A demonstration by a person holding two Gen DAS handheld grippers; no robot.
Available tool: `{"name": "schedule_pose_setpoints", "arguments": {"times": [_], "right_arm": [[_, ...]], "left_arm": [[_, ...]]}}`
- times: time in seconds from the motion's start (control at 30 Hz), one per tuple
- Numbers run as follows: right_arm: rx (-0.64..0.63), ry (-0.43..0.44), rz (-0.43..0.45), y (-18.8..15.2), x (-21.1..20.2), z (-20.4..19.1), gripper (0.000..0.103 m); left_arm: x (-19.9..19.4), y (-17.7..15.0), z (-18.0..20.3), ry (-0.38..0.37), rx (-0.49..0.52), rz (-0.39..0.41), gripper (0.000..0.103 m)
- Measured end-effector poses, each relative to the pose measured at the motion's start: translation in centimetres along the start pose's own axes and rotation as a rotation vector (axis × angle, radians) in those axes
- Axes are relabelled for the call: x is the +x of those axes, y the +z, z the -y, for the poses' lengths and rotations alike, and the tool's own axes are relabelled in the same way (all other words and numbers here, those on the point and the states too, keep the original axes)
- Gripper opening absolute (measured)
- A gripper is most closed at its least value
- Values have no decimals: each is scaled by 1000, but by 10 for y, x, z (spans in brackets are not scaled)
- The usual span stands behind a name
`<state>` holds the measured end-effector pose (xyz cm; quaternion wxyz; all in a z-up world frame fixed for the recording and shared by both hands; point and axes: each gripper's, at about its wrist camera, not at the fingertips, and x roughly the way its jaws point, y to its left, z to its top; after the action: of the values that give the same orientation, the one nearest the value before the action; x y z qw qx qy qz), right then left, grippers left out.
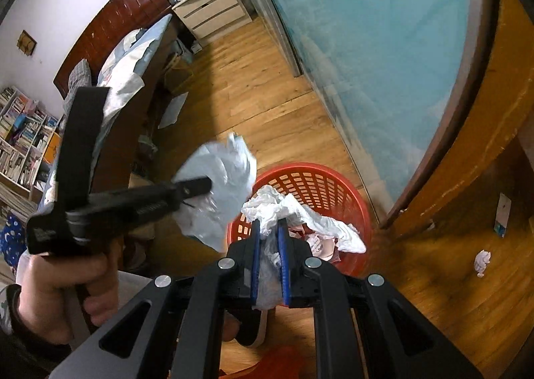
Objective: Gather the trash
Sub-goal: 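Carry the bag and tissue to the red basket and release them, then move both open grippers back over the bed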
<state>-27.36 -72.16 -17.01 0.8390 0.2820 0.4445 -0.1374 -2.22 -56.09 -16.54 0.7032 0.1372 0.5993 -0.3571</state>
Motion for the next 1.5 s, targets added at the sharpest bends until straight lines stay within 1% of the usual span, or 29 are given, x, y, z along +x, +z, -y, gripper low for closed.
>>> {"name": "schedule_pose_setpoints", "arguments": {"times": [0.03, 0.07, 0.13, 0.23, 0.27, 0.3, 0.33, 0.37, 0.4, 0.43, 0.57, 0.67, 0.77, 0.83, 0.9, 0.93, 1.03, 1.1, 1.17, 1.2, 1.27, 1.33, 1.37, 1.4, 1.5], "right_arm": [[-4, -2, -3, 1, 1, 1, 12], [-6, -6, -7, 8, 12, -14, 12], [-2, -10, -8, 11, 14, -18, 12], [0, -18, -12, 13, 17, -23, 13], [4, -21, -13, 14, 17, -24, 14], [10, -24, -13, 15, 19, -25, 16], [19, -21, -16, 14, 20, -24, 18], [33, -20, -16, 15, 21, -21, 37], [46, -23, -10, 15, 22, -19, 57], [63, -27, 1, 14, 22, -18, 59], [80, -35, 2, 13, 24, -17, 59], [74, -28, -1, 13, 26, -21, 59], [57, -22, -3, 18, 26, -31, 59], [38, -19, -3, 20, 27, -40, 59], [12, -15, -7, 24, 27, -54, 59], [0, -10, -7, 25, 27, -61, 59], [-60, 11, -6, 31, 25, -94, 59], [-108, 31, -7, 34, 25, -121, 59], [-136, 64, -17, 37, 26, -147, 60], [-154, 82, -23, 38, 26, -162, 60], [-229, 109, -23, 41, 26, -204, 60], [-307, 131, -9, 46, 24, -245, 60], [-346, 145, 5, 52, 22, -271, 60], [-377, 159, 17, 57, 19, -292, 60], [-482, 201, 59, 78, 11, -364, 60]], "left_arm": [[4, 1, 0, 5, 1, -10, 4], [7, 0, -1, 13, 1, -20, 4], [4, -6, 5, 9, -5, -23, 4], [6, -4, 4, 17, -12, -25, 6], [7, -5, 3, 16, -15, -25, 15], [6, -6, 2, 12, -22, -22, 33], [5, -6, 0, 8, -34, -21, 47], [4, -6, -1, -4, -49, -19, 68], [-2, -7, -5, -46, -78, -4, 72], [-4, -7, -8, -61, -92, 1, 72], [-19, -9, -22, -69, -138, 21, 72], [-41, -12, -35, -74, -169, 70, 72], [-74, -17, -49, -73, -188, 152, 72], [-101, -23, -61, -56, -215, 245, 72], [-124, -29, -74, -39, -249, 316, 72], [-137, -33, -81, -43, -269, 349, 72], [-170, -46, -99, -43, -295, 420, 72], [-196, -57, -112, -23, -299, 476, 72], [-227, -74, -123, 70, -282, 552, 77], [-238, -81, -127, 89, -279, 576, 77], [-263, -97, -143, 92, -289, 627, 78], [-291, -115, -164, 126, -304, 685, 79], [-301, -120, -172, 133, -312, 704, 81], [-315, -129, -188, 143, -326, 724, 82], [-337, -146, -227, 181, -362, 750, 83]]}}
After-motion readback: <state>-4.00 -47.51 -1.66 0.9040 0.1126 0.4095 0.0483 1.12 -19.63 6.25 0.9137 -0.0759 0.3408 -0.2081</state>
